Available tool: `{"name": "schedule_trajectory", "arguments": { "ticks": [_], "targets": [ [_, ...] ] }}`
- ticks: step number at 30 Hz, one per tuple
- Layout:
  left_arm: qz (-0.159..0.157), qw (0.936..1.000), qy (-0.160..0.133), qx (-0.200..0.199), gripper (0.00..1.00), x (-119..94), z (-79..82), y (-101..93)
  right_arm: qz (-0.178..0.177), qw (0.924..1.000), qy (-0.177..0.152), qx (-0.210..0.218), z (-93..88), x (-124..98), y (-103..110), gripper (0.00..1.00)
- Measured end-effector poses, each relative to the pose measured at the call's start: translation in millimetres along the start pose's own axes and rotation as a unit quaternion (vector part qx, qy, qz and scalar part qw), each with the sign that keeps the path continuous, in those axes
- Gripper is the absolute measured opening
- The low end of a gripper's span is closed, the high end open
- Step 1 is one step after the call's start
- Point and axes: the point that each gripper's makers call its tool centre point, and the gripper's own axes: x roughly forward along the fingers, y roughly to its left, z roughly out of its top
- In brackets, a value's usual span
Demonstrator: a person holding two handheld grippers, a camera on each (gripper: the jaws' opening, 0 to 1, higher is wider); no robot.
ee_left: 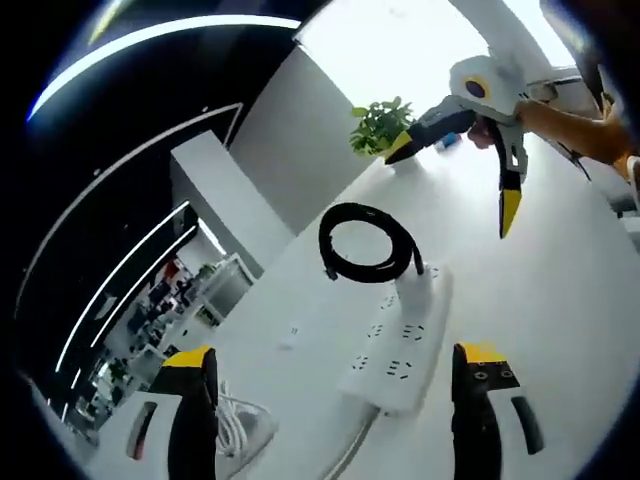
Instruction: Straighten the power strip on the desk, plug the charger into it
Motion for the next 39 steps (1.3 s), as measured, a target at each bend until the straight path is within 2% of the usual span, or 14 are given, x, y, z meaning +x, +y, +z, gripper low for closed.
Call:
{"name": "schedule_trajectory", "arguments": {
  "ticks": [4, 6, 10, 12, 15, 17, 18, 22, 26, 27, 29, 31, 34, 39],
  "targets": [
    [0.013, 0.9998, -0.013, -0.009, 0.99, -12, 1.7, -2.9, -0.029, 0.9948, -0.048, 0.084, 17.0, -14, -11, 1.00],
    [0.025, 0.9990, -0.027, -0.027, 0.99, -17, 4.6, -4.1, -0.046, 0.9889, -0.069, 0.124, 22.6, -22, -17, 1.00],
    [0.019, 0.9946, -0.069, -0.076, 0.99, -27, 15.3, -12.6, -0.051, 0.9733, -0.104, 0.198, 27.0, -33, -21, 1.00],
    [0.008, 0.9924, -0.075, -0.097, 0.99, -31, 16.2, -19.5, -0.050, 0.9732, -0.106, 0.198, 24.4, -36, -18, 1.00],
    [0.011, 0.9917, -0.062, -0.112, 0.99, -35, 12.0, -25.4, -0.060, 0.9735, -0.103, 0.195, 20.0, -39, -13, 1.00],
    [0.011, 0.9898, -0.076, -0.120, 0.99, -39, 17.0, -30.5, -0.060, 0.9722, -0.100, 0.203, 16.2, -40, -11, 1.00],
    [0.012, 0.9875, -0.091, -0.128, 0.99, -41, 22.9, -33.2, -0.057, 0.9691, -0.106, 0.215, 16.4, -42, -9, 1.00],
    [0.012, 0.9867, -0.104, -0.124, 0.99, -48, 31.0, -43.8, -0.050, 0.9580, -0.132, 0.249, 21.6, -51, -5, 1.00],
    [0.017, 0.9859, -0.112, -0.123, 0.99, -55, 36.6, -53.3, -0.059, 0.9637, -0.128, 0.227, 20.6, -58, 2, 1.00],
    [0.012, 0.9841, -0.120, -0.131, 0.99, -57, 38.8, -56.5, -0.061, 0.9641, -0.126, 0.225, 20.0, -60, 4, 1.00],
    [-0.012, 0.9741, -0.139, -0.178, 0.99, -60, 44.8, -64.3, -0.061, 0.9635, -0.127, 0.227, 20.0, -64, 6, 1.00],
    [-0.019, 0.9672, -0.152, -0.203, 0.99, -64, 46.7, -67.4, -0.061, 0.9598, -0.139, 0.236, 23.2, -69, 8, 1.00],
    [-0.002, 0.9675, -0.151, -0.203, 0.99, -67, 41.4, -66.2, -0.062, 0.9556, -0.147, 0.247, 24.4, -74, 12, 1.00],
    [0.027, 0.9689, -0.134, -0.206, 0.99, -72, 27.6, -64.9, -0.059, 0.9560, -0.142, 0.249, 20.9, -80, 22, 1.00]
  ]
}}
